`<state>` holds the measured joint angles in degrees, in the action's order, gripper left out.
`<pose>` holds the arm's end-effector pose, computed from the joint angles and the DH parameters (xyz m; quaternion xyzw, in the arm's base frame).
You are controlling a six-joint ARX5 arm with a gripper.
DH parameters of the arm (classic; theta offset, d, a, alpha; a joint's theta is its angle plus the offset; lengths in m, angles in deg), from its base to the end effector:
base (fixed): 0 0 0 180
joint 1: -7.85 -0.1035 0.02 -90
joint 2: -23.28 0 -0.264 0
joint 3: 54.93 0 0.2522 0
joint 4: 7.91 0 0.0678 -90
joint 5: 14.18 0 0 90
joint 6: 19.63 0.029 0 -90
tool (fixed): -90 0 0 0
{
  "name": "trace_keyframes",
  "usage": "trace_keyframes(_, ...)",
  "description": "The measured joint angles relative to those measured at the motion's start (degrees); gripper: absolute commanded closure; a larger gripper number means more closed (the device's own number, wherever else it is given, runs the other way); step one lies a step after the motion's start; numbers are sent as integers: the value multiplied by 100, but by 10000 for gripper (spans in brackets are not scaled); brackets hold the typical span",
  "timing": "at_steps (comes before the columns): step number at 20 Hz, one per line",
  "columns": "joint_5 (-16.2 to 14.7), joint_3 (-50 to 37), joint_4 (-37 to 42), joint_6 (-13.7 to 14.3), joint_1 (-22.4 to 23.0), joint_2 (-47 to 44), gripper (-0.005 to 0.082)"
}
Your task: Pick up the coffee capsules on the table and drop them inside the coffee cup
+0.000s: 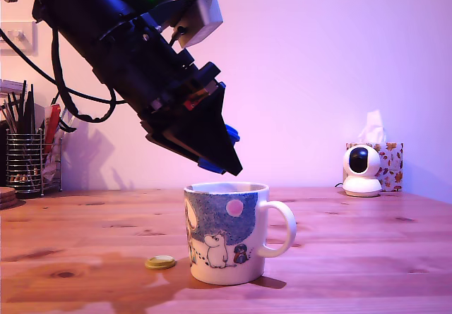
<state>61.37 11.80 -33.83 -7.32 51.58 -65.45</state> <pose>0.2206 -0.2211 0.2018 0.1877 0.3430 -0.4839 0.7829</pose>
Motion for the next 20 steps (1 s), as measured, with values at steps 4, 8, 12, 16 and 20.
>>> trace_keyframes(4, 4, 7, -109, -2, 0, 0, 334)
trace_keyframes(8, 66, 7, -74, -2, 0, 0, 183)
trace_keyframes(12, 192, 9, -70, -2, 0, 0, 183)
trace_keyframes(16, 214, 20, -72, -2, 0, 0, 189)
trace_keyframes(20, 214, 101, -219, -2, 0, 0, 325)
